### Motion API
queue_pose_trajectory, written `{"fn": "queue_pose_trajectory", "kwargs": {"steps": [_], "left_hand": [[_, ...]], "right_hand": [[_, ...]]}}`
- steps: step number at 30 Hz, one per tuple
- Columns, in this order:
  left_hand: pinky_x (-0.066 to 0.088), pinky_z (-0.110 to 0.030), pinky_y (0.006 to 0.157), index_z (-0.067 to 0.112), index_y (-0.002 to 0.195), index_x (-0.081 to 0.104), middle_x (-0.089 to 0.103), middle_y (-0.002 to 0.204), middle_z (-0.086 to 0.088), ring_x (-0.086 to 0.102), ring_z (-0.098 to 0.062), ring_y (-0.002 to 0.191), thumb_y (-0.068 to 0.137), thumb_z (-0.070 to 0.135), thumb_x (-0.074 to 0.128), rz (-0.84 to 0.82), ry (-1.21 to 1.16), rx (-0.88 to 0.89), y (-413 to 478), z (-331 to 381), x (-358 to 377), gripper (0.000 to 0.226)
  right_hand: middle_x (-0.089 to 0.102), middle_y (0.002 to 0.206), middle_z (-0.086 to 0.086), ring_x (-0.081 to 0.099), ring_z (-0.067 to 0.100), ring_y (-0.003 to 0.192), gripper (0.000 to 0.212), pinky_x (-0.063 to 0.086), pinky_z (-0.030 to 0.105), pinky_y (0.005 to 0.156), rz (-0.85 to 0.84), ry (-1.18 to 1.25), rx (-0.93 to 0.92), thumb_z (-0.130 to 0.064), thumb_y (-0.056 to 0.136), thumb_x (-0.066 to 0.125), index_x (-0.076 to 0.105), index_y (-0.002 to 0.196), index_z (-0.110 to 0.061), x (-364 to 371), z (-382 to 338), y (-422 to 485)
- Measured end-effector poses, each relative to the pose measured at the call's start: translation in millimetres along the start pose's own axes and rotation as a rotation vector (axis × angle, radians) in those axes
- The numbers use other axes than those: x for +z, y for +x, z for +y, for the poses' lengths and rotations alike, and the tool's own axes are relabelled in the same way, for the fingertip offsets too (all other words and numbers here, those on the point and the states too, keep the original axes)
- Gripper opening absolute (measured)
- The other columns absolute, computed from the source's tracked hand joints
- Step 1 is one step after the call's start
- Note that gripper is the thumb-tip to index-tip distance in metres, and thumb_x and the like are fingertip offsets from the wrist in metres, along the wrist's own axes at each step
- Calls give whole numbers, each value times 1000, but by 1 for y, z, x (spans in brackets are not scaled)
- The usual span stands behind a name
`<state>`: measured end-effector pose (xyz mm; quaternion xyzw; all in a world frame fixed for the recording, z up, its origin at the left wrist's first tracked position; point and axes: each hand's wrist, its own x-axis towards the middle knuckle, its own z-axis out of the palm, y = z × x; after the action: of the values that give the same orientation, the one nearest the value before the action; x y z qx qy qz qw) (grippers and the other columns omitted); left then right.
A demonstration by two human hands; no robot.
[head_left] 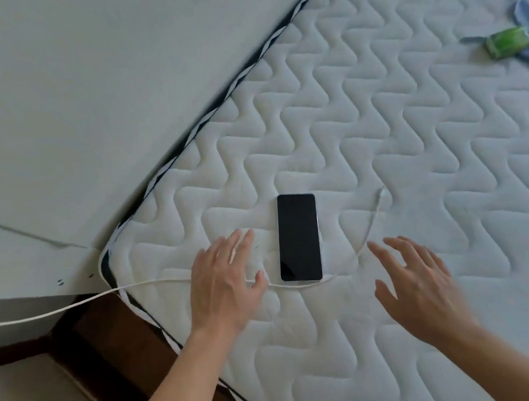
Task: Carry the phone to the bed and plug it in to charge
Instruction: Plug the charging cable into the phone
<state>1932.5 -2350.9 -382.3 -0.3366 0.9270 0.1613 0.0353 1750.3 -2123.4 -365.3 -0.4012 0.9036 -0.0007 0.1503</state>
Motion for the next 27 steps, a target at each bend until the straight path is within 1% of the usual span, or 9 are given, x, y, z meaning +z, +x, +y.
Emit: {"fn": "queue_pose_trajectory", "kwargs": {"steps": [6, 9, 11, 15, 18, 20, 23, 25, 27], "left_hand": [[38, -56, 111, 26, 146, 48, 44, 156, -6, 43, -35, 140, 82, 43, 66, -73, 59, 9, 59, -13, 26, 69], [22, -60, 117, 40, 154, 31, 18, 168, 5, 15, -35, 153, 89, 53, 60, -174, 78, -4, 73, -15, 33, 73], [14, -63, 118, 46, 155, 20, 4, 169, 11, 0, -32, 155, 91, 58, 56, -210, 69, -17, 77, -14, 36, 75], [9, -65, 120, 49, 156, 10, -5, 169, 13, -10, -30, 155, 92, 65, 48, -246, 92, -28, 80, -12, 41, 76], [9, -65, 120, 49, 156, 7, -8, 169, 13, -12, -30, 155, 93, 65, 44, -253, 111, -28, 80, -13, 43, 75], [8, -65, 121, 49, 156, 5, -9, 169, 13, -13, -30, 155, 94, 66, 43, -261, 116, -29, 81, -13, 43, 75], [7, -65, 121, 49, 156, 3, -11, 169, 13, -14, -30, 155, 94, 66, 43, -271, 122, -35, 81, -11, 43, 75], [7, -66, 120, 49, 156, 4, -11, 169, 12, -14, -30, 155, 94, 66, 42, -268, 127, -34, 80, -11, 43, 75], [5, -66, 121, 49, 156, 3, -11, 169, 12, -15, -31, 155, 94, 66, 41, -270, 122, -40, 80, -11, 43, 74]], "right_hand": [[60, 127, 15, 58, 37, 112, 50, 51, 47, 89, 20, 94, 110, -31, 90, 60, 50, 137, -16, 15, 18, 54], [60, 120, 17, 54, 38, 110, 42, 47, 46, 90, 44, 274, 293, -29, 95, 54, 52, 135, -14, 21, 17, 79], [61, 115, 18, 52, 39, 107, 39, 44, 47, 91, 82, 325, 393, -31, 97, 51, 55, 131, -13, 26, 16, 90], [61, 113, 16, 52, 37, 108, 40, 42, 46, 91, 126, 446, 572, -45, 95, 52, 57, 116, -11, 30, 15, 114], [60, 116, 16, 52, 36, 110, 34, 40, 42, 88, 129, 554, 683, -40, 97, 52, 55, 111, -9, 34, 15, 130], [59, 109, 14, 51, 32, 98, 25, 36, 38, 81, 121, 563, 643, -33, 99, 50, 56, 105, -10, 37, 13, 129], [55, 97, 9, 47, 25, 80, 15, 34, 36, 73, 116, 594, 510, -23, 100, 49, 53, 95, -10, 39, 5, 107], [57, 87, 4, 50, 23, 75, 12, 37, 36, 65, 114, 659, 438, -20, 99, 51, 51, 89, -13, 42, -5, 81], [59, 79, -2, 55, 17, 72, 13, 42, 32, 60, 61, 698, 384, -21, 98, 55, 52, 86, -18, 48, -16, 53]]}}
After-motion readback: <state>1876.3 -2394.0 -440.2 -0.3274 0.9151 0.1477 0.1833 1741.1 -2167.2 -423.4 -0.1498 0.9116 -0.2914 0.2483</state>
